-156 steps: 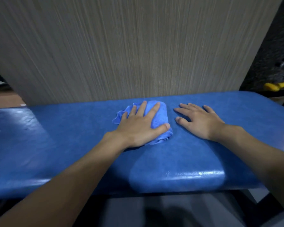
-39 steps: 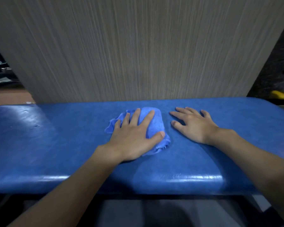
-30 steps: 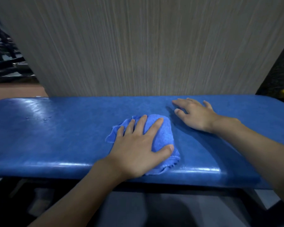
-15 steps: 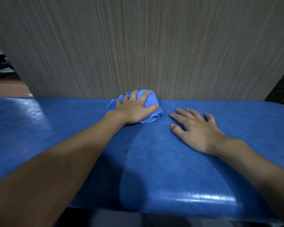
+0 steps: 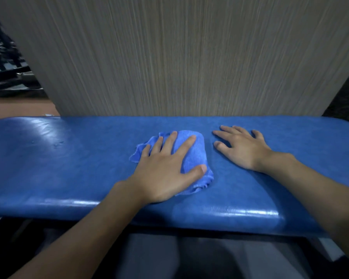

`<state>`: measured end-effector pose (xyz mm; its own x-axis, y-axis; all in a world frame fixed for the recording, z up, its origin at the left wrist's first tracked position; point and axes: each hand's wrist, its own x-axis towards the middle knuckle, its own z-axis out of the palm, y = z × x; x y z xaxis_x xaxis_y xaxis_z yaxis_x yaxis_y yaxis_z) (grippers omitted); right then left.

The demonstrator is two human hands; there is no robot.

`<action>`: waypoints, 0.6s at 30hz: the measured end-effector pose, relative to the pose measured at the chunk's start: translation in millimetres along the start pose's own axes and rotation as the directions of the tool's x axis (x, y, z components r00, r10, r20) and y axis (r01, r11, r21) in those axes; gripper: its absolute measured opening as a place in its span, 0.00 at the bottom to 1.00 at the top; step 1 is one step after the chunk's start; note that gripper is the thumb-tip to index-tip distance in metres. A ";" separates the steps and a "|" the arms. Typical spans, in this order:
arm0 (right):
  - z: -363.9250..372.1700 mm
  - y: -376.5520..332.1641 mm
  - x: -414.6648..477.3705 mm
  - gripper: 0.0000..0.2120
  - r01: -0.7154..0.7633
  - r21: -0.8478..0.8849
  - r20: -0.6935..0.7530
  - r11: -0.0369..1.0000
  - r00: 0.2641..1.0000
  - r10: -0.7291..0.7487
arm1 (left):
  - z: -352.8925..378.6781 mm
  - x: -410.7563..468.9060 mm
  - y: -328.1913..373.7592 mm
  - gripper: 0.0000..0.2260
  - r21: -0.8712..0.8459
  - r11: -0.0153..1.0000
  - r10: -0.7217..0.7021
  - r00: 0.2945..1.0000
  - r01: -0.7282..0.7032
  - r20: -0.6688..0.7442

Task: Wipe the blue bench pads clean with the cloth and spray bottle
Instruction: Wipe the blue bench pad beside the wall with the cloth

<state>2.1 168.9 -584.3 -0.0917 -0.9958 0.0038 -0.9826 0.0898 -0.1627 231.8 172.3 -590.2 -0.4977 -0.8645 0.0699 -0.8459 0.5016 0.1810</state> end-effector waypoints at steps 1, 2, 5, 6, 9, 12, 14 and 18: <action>-1.5 -1.0 -0.3 0.25 -0.005 -0.026 0.015 1.000 1.000 0.006 | 0.4 -11.7 0.8 0.42 0.008 1.000 0.011 1.000 -0.011 -0.002; -3.8 -2.4 -0.1 0.25 -0.007 -0.070 0.027 0.998 1.000 0.009 | 1.1 -20.5 0.8 0.42 0.016 1.000 0.021 1.000 -0.021 -0.005; -12.4 -8.5 6.8 0.23 0.026 -0.114 0.005 0.993 1.000 -0.026 | 2.1 -27.4 -1.8 0.43 0.020 1.000 0.020 1.000 -0.020 -0.002; -14.5 -11.2 9.9 0.23 0.043 -0.062 -0.023 0.997 0.999 -0.044 | 2.0 -24.4 -2.6 0.43 0.020 1.000 0.015 1.000 -0.015 0.003; -12.2 -16.8 19.0 0.24 0.057 0.046 -0.052 0.997 0.997 -0.054 | 0.5 -6.4 -5.6 0.43 0.012 1.000 0.012 1.000 -0.012 0.000; 1.7 -16.6 25.1 0.25 0.038 -0.003 0.015 0.999 0.999 -0.038 | 0.6 24.1 -15.1 0.43 -0.006 1.000 -0.007 1.000 0.007 -0.017; 7.4 -15.3 28.0 0.25 0.036 -0.020 0.011 0.999 0.999 -0.036 | 1.2 50.9 -22.6 0.41 -0.019 0.999 -0.036 0.999 0.036 -0.007; 9.2 -14.0 28.3 0.25 0.043 -0.031 -0.003 0.999 0.999 -0.043 | 0.3 107.7 -36.3 0.35 -0.042 0.996 -0.077 0.997 0.076 -0.013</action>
<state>14.8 139.3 -591.0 -0.0494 -0.9987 0.0137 -0.9902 0.0472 -0.1313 208.8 61.0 -589.6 -0.4289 -0.9007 0.0687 -0.8725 0.4328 0.2268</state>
